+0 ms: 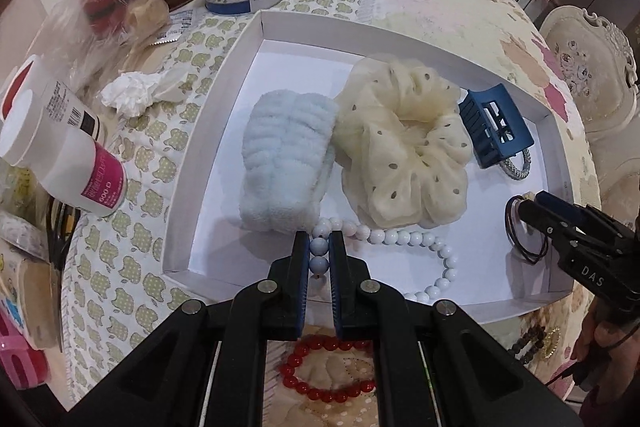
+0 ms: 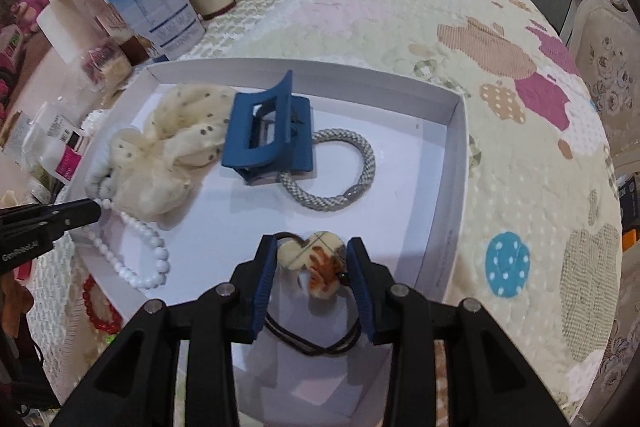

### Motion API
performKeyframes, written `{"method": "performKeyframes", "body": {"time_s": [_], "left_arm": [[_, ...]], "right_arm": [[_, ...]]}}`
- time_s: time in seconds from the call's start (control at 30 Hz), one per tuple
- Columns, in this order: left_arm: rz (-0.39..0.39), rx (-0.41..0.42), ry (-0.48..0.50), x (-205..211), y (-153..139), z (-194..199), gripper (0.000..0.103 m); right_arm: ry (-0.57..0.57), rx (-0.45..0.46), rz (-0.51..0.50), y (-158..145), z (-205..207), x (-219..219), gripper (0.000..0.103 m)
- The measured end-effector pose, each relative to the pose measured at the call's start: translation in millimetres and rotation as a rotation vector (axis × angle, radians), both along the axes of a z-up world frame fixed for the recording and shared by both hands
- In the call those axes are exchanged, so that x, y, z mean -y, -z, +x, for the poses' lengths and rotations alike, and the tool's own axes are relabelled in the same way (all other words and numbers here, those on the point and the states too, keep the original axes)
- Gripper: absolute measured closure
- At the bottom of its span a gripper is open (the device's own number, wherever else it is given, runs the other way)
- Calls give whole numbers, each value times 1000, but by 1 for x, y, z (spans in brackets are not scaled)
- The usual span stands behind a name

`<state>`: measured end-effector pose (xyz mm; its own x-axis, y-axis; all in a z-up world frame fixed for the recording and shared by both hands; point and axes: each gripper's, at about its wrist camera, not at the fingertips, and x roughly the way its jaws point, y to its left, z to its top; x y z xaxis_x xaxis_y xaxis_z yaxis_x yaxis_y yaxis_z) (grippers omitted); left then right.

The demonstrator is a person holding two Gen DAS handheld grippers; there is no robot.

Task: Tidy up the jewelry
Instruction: 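Carry the pearl bracelet and charm hair tie into the tray with both grippers, then withdraw both open grippers from the tray toward the red and gold bracelets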

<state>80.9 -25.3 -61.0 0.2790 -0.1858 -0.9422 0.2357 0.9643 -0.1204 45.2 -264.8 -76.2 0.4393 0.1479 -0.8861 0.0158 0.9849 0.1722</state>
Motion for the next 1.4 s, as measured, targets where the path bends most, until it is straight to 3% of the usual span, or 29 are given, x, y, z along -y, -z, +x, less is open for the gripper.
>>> {"method": "performKeyframes", "body": {"time_s": [0.1, 0.17, 0.23, 0.6, 0.93, 1.4], "left_arm": [[1, 10, 3, 1, -2, -1, 94], [-7, 16, 3, 1, -5, -3, 86], [-6, 27, 2, 1, -9, -5, 85], [-8, 111, 10, 1, -41, -28, 85], [-4, 197, 33, 1, -70, -65, 85], [4, 261, 55, -5, -86, -114, 85]], "right_arm": [[2, 8, -1, -3, -1, 0, 49], [4, 17, 5, -7, -4, 0, 48], [6, 28, 18, -14, -9, 0, 48], [13, 93, 57, -55, -42, -9, 43], [18, 161, 25, -92, -90, -19, 41], [33, 208, -24, -112, -150, -28, 39]]}}
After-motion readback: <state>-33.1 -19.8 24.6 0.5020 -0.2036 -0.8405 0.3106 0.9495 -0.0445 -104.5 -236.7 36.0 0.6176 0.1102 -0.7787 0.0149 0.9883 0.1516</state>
